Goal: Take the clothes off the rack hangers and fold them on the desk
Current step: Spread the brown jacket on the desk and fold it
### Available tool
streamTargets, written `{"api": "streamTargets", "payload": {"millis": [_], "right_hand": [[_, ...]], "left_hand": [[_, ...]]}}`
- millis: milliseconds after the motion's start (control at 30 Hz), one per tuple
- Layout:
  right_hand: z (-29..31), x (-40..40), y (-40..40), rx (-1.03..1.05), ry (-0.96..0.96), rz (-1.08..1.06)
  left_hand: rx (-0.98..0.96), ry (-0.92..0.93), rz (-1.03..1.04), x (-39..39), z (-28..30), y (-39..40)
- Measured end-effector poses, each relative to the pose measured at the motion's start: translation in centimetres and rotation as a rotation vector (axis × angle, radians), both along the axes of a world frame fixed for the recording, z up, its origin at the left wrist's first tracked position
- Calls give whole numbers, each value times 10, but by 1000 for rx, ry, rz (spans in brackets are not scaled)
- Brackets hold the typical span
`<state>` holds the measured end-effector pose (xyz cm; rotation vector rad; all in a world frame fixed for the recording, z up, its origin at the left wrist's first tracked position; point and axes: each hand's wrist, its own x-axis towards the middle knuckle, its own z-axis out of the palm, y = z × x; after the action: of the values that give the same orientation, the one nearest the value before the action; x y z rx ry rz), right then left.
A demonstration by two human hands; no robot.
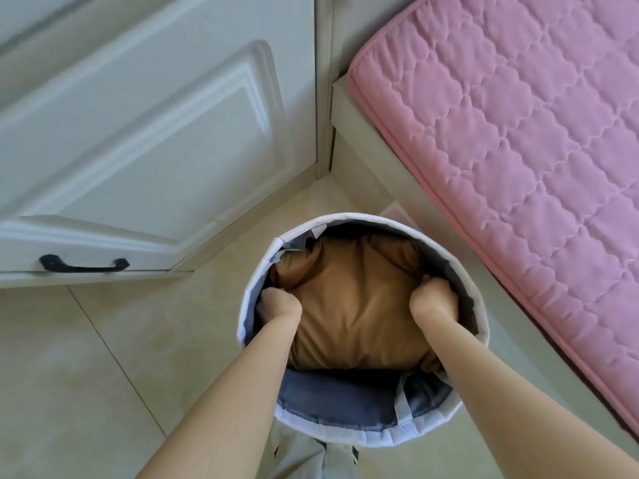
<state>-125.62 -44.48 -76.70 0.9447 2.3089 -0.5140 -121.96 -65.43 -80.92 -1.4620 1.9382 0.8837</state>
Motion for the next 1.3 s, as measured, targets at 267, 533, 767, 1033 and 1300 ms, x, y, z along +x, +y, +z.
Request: {"api": "streamTargets", "payload": {"millis": [267, 533, 767, 1033, 1300], "right_hand": [[-65, -11, 1, -164, -61, -202], [-18, -2, 6, -358, -39, -168], [83, 19, 8, -434, 24, -126], [232, 58, 3, -538, 152, -206], [368, 121, -4, -572, 392, -322]], "left_hand": [[9, -91, -113, -18, -57, -9], [116, -77, -67, -2, -17, 7], [443, 133, 108, 20, 83, 22], [412, 353, -136, 20, 239, 29], [419, 547, -438, 45, 394, 34]]}}
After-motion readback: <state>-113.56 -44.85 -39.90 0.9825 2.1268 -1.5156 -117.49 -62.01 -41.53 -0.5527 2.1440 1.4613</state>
